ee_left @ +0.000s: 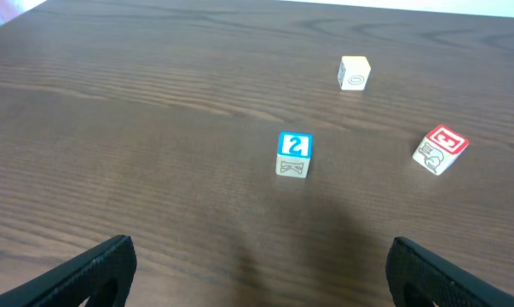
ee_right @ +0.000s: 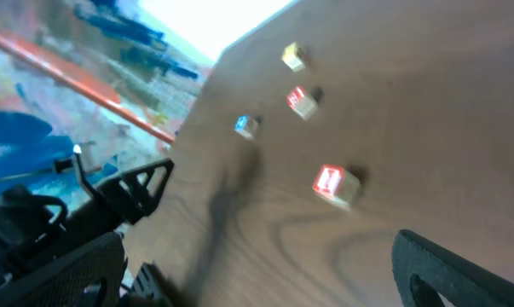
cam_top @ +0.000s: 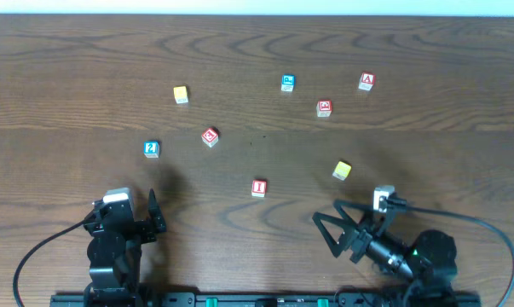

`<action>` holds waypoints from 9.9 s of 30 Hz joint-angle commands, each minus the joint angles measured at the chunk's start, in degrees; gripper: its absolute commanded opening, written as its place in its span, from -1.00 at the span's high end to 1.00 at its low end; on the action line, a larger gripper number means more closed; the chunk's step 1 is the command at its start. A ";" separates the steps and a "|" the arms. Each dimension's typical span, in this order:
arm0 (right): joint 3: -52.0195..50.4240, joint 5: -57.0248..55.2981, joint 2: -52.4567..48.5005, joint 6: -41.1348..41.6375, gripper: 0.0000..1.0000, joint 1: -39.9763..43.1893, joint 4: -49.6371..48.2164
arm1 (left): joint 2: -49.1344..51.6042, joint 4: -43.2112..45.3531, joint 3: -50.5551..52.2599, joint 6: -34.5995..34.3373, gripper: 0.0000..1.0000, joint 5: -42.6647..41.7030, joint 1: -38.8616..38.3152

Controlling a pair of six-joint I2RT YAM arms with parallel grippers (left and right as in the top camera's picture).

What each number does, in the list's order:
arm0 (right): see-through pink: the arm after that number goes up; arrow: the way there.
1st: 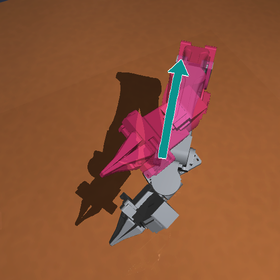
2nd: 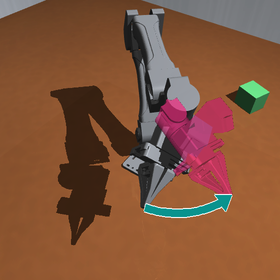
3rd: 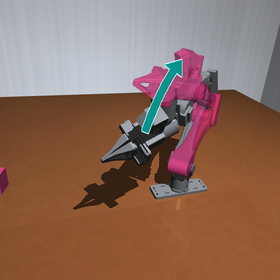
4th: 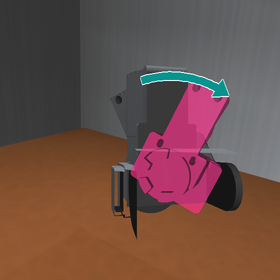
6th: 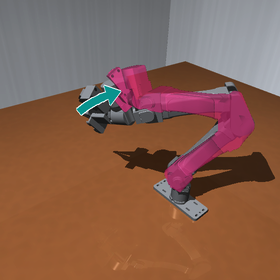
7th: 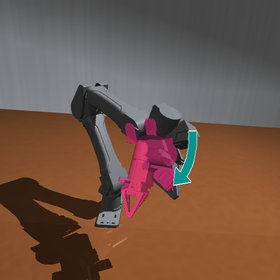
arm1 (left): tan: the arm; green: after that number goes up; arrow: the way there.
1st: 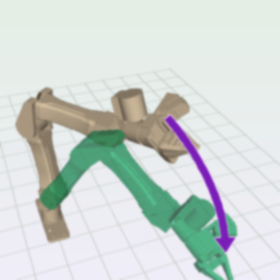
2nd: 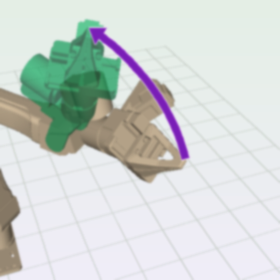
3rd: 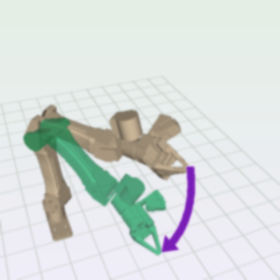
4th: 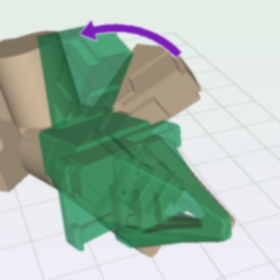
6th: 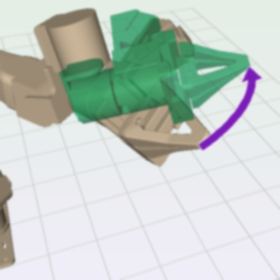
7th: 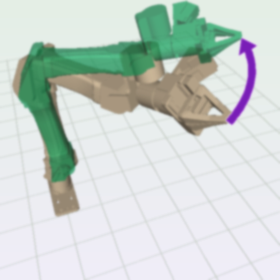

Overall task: Spell out Ai2
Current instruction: 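Move the right gripper to the red I block and grasp it, then lift the red I block and carry it toward the upper middle, then lower the red I block onto the table and open the right gripper, then raise the right gripper and move it back toward the right side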

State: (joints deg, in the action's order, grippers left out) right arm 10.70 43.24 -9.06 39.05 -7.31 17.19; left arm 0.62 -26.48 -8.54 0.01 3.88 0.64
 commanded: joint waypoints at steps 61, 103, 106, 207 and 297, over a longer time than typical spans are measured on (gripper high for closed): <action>49.77 -40.00 -94.36 -2.19 -0.47 -36.65 12.63 | -0.37 -0.07 1.03 0.44 -0.91 1.01 0.09; 68.50 -53.35 -95.84 -13.86 0.98 -31.95 21.62 | -0.37 -0.07 1.03 0.44 -0.91 1.01 0.09; 71.73 -53.02 -95.84 -15.76 0.97 -31.87 23.17 | -0.37 -0.07 1.03 0.44 -0.90 1.01 0.09; 86.90 -49.46 -119.34 -2.82 0.10 -27.21 31.45 | -0.37 -0.07 1.03 0.44 -0.91 1.01 0.09; 66.69 -48.94 -54.60 -21.97 -0.98 -28.76 56.68 | -0.37 7.37 1.03 -30.86 -0.91 -25.46 0.09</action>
State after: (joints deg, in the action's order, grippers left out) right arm 81.21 -7.42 -66.06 17.47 -35.59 74.67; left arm 0.62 -20.62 -7.94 -28.47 -15.88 0.64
